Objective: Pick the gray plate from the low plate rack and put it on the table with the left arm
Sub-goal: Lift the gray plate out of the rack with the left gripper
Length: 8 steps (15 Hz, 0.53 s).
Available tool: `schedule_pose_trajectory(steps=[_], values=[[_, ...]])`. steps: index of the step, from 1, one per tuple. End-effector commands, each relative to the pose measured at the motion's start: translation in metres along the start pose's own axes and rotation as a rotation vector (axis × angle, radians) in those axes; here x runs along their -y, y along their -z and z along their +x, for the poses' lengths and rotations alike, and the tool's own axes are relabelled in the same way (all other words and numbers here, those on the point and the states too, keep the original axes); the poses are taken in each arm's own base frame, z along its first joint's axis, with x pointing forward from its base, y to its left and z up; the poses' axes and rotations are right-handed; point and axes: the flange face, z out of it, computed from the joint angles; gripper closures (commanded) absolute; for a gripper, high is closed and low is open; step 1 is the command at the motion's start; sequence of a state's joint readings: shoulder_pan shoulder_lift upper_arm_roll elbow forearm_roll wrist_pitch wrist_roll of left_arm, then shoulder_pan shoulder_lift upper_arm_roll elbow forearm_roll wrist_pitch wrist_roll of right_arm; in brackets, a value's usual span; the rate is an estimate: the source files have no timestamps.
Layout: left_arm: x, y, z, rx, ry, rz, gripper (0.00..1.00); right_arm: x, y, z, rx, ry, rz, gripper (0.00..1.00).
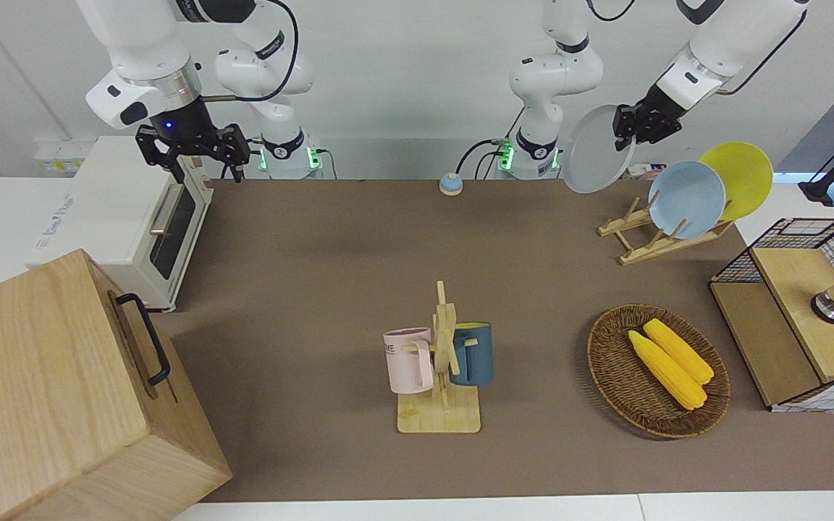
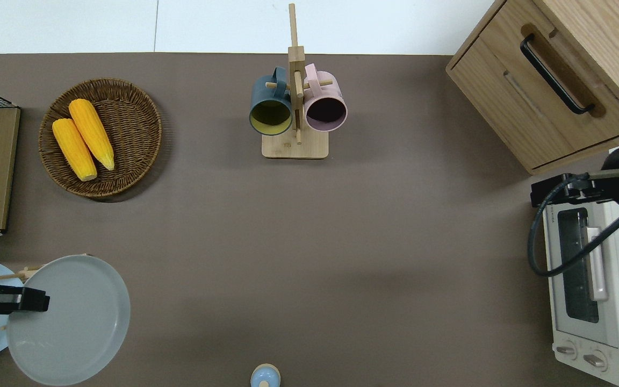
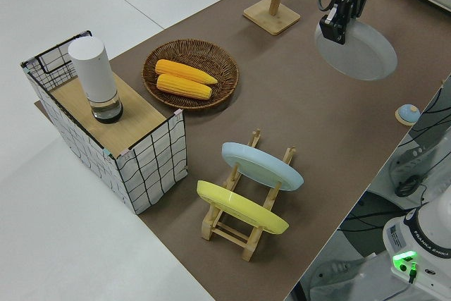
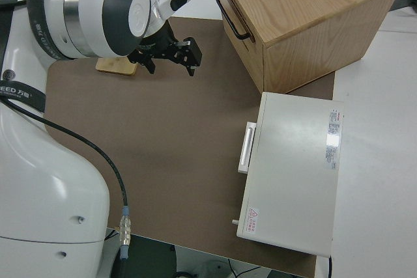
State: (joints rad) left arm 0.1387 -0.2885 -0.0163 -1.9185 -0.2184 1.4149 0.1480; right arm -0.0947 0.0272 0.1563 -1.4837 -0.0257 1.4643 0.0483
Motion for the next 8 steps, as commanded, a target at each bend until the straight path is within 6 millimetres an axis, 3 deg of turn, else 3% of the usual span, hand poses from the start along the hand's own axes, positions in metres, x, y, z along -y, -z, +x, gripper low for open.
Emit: schedule_pose_trajectory(steps=[1,4,8], values=[[0.007,-0.018,0.006,0.026,0.017,-0.124,1.0,0.001,0.003,0.0,-0.005,-0.002,0.003,0.017],[0.009,-0.034,0.009,0.043,0.022,-0.186,1.0,0.001,0.003,0.0,-0.005,-0.002,0.003,0.017],[0.049,-0.073,0.011,0.016,-0.001,-0.279,1.0,0.001,0.003,0.0,-0.005,-0.002,0.003,0.017]])
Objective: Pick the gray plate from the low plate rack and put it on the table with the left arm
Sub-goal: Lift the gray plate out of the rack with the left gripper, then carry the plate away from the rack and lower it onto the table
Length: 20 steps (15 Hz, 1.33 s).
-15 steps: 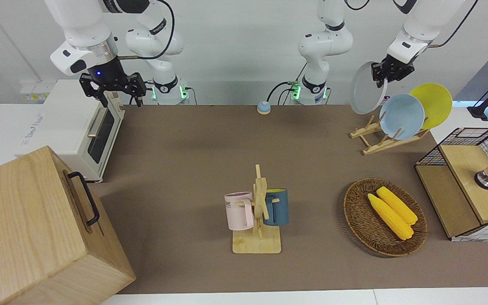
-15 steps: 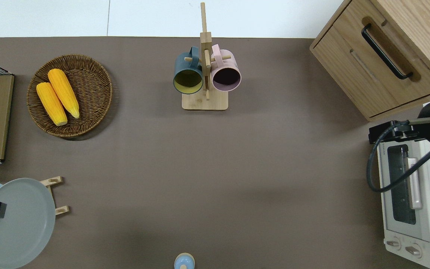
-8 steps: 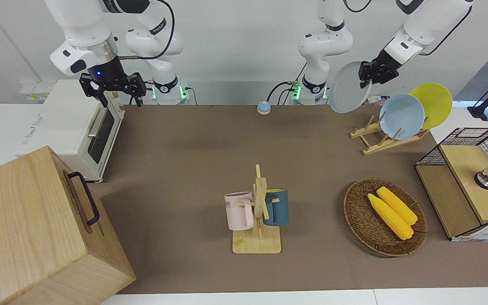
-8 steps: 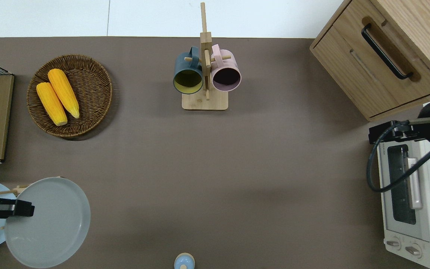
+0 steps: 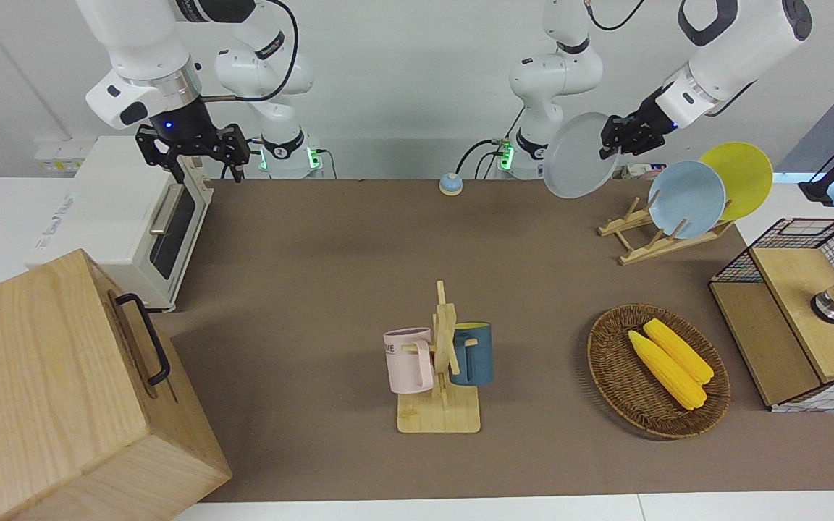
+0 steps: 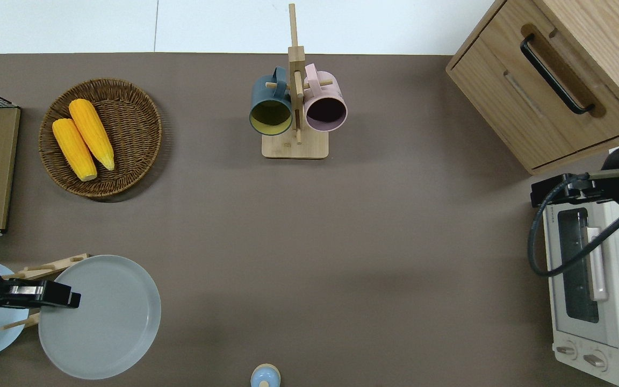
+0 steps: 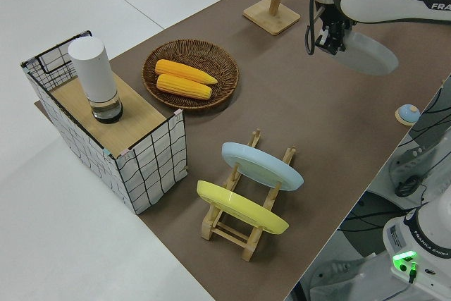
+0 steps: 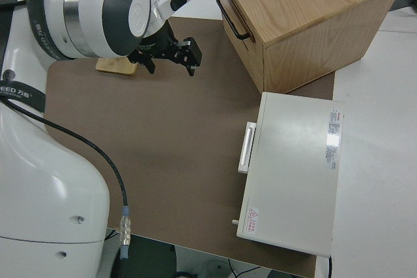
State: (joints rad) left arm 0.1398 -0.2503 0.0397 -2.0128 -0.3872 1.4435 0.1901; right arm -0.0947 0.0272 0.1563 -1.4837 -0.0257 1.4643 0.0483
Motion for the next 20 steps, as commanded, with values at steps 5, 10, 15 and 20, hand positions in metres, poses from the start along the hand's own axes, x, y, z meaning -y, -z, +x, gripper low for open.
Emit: schedule_pose_trajectory(steps=[5,10,15,20], values=[[0.057,-0.049,0.0,-0.05,-0.049,-0.117,1.0,0.001,0.003,0.0,-0.005,-0.002,0.003,0.017],[0.069,-0.088,0.003,-0.077,-0.065,-0.13,1.0,0.001,0.003,0.0,-0.004,-0.002,0.003,0.017],[0.078,-0.119,0.004,-0.102,-0.091,-0.132,1.0,0.001,0.003,0.0,-0.005,-0.002,0.003,0.017],[0.074,-0.142,0.008,-0.107,-0.106,-0.101,1.0,0.001,0.003,0.0,-0.004,-0.002,0.003,0.017]])
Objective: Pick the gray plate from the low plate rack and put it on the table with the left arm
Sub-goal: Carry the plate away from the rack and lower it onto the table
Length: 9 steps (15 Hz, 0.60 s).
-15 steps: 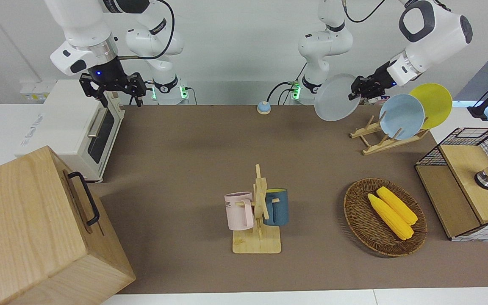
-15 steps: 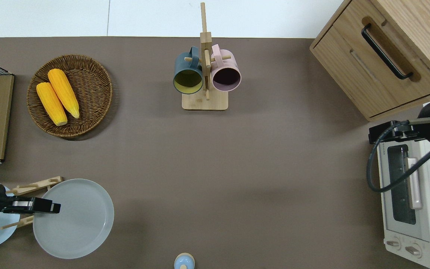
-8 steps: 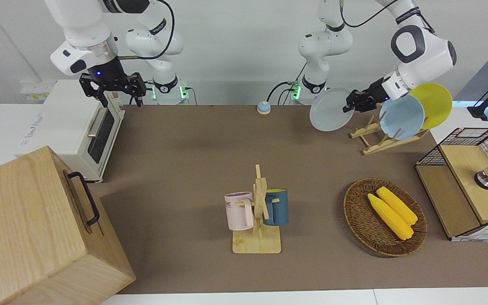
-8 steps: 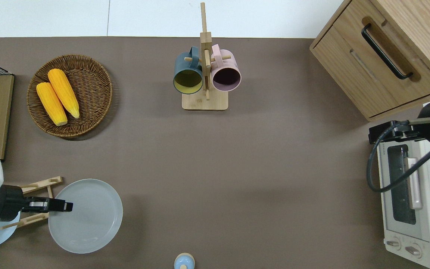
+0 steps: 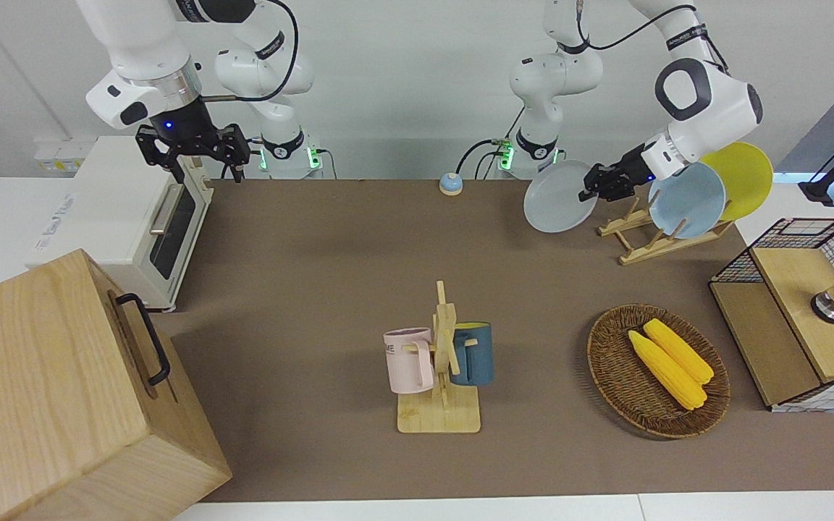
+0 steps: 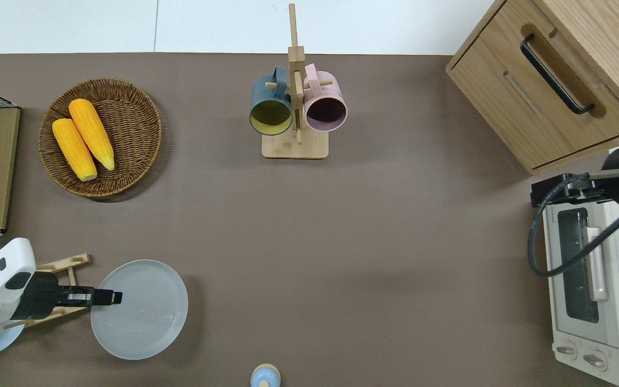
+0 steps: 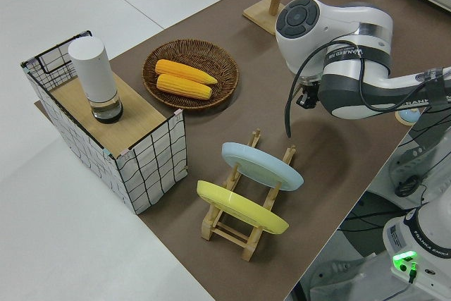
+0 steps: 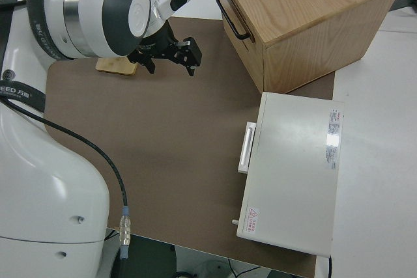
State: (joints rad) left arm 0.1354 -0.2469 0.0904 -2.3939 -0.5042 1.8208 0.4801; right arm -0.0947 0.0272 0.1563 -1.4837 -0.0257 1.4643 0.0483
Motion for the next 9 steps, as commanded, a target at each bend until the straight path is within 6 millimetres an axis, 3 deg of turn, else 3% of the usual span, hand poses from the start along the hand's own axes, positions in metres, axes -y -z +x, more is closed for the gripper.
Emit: schedule_pose_trajectory(steps=[1,9], values=[[-0.008,-0.025,-0.002,-0.025,-0.032,0.021,1.0,0.001,0.003,0.0,-0.005,-0.002,0.003,0.017],[-0.007,-0.064,0.0,-0.034,-0.045,0.07,1.0,0.001,0.003,0.0,-0.005,-0.002,0.003,0.017]])
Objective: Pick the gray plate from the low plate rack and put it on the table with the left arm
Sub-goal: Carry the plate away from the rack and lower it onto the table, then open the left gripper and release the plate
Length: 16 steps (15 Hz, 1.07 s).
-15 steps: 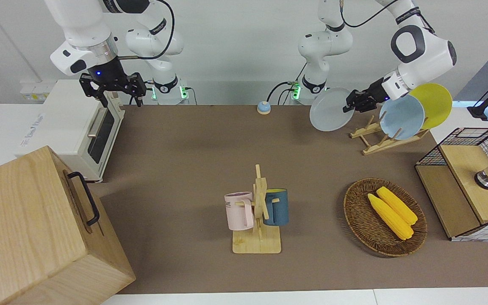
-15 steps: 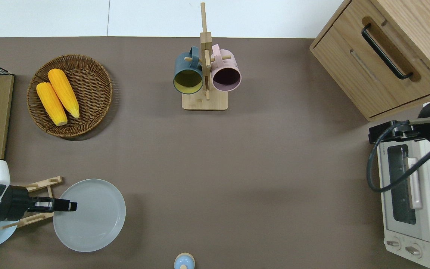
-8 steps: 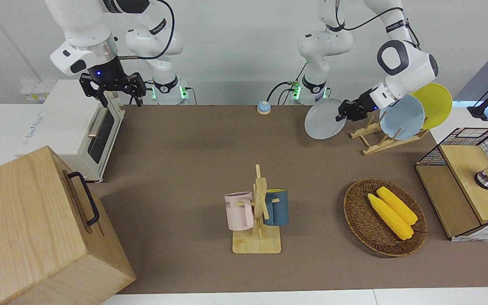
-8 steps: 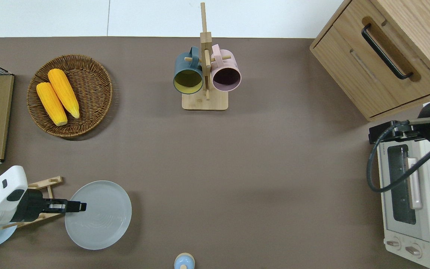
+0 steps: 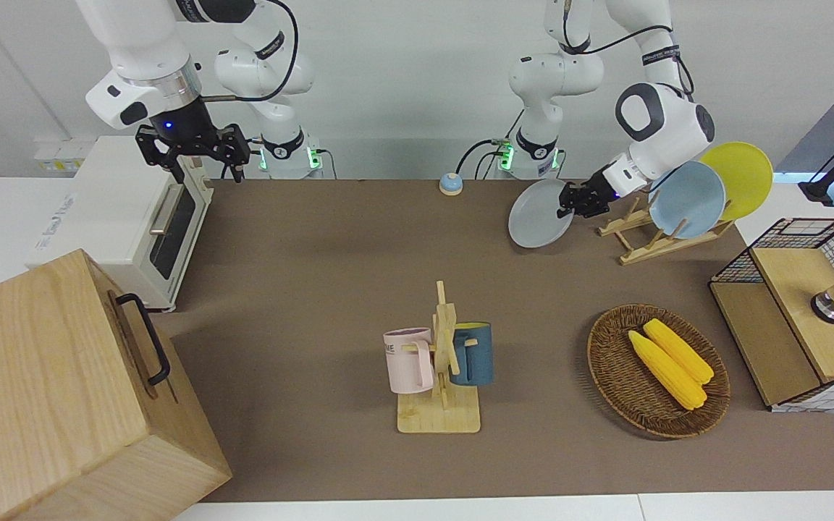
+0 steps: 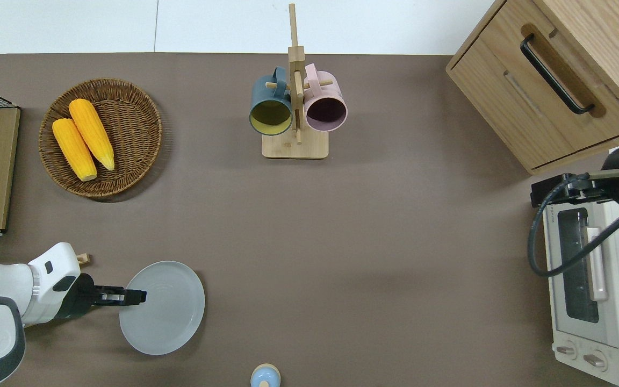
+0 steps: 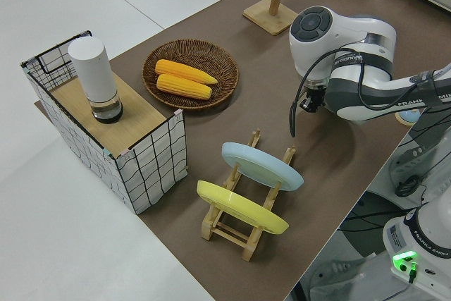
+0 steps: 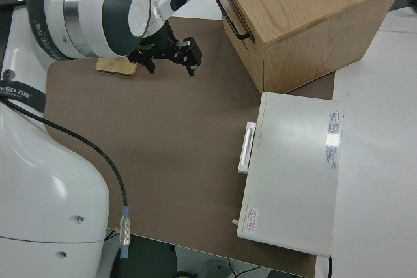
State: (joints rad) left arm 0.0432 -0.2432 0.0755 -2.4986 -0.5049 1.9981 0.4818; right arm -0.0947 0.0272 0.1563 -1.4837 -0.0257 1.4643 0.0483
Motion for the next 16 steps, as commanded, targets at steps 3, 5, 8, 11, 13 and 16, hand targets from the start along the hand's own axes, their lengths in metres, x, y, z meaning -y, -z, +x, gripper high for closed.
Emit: schedule_pose_trajectory(steps=[3,5,8,11,13,16], values=[[0.002,-0.022,0.002,-0.016,-0.02,0.013,1.0,0.001,0.003,0.0,-0.005,-0.002,0.003,0.017],[0.007,-0.028,0.003,-0.002,-0.048,0.012,1.0,0.001,0.003,0.0,-0.005,-0.002,0.003,0.017],[0.008,-0.028,0.005,0.0,-0.066,0.011,0.93,0.001,0.003,0.0,-0.005,-0.002,0.003,0.017],[0.008,-0.027,0.005,0.0,-0.067,0.012,0.53,0.001,0.003,0.0,-0.005,-0.002,0.003,0.017],[0.006,-0.024,0.008,-0.008,-0.072,0.016,0.01,0.001,0.003,0.0,-0.005,-0.002,0.003,0.017],[0.006,-0.016,0.013,-0.02,-0.083,0.028,0.0,0.001,0.003,0.0,-0.003,-0.002,0.003,0.017]])
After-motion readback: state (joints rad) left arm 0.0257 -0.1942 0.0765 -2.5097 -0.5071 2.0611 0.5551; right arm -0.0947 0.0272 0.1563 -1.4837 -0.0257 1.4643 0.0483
